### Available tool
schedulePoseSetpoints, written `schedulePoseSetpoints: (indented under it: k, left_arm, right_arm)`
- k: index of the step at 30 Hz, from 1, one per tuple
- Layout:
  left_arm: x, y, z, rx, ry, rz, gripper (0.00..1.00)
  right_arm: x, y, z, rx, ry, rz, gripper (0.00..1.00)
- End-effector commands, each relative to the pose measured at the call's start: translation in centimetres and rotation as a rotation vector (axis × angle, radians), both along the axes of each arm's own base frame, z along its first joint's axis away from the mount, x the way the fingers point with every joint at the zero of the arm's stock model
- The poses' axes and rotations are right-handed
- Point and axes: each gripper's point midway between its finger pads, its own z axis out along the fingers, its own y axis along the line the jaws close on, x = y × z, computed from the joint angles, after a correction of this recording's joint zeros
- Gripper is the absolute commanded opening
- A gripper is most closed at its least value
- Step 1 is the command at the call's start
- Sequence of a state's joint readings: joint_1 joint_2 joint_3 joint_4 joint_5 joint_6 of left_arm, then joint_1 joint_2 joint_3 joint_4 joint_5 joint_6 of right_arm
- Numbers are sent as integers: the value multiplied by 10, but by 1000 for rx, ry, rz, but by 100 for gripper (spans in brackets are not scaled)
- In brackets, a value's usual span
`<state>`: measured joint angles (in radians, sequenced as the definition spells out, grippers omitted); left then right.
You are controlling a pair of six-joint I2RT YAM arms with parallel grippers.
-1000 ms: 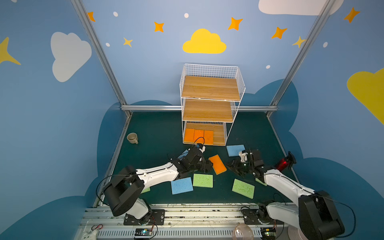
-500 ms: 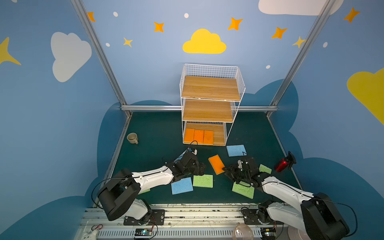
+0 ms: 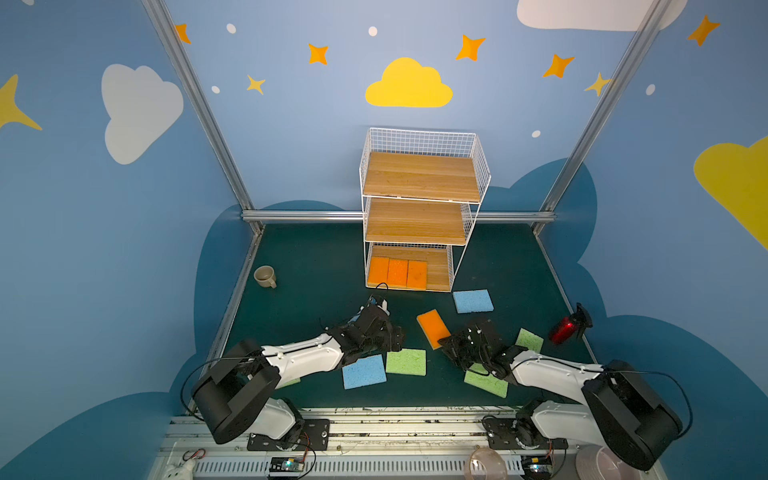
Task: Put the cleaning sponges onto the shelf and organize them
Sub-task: 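Lift the orange sponge with the right gripper toward the bottom shelf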
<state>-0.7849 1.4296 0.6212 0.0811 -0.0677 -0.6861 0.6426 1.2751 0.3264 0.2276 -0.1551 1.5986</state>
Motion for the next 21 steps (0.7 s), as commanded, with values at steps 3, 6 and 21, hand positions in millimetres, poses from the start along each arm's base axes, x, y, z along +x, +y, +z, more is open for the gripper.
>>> schedulePoseSetpoints:
  k: [3,6,21]
  left_arm:
    - [4,4,6,-19,-19,19,93]
    - [3,6,4,-15,-15,21,93]
    - [-3,23,10,-7,-35,45,93]
  right_arm:
    - [7,0,-5,-8,2,-58,27]
    - [7,2,-10,-5,19,-69,21]
    - [4,10,4,-44,-29,-123,0]
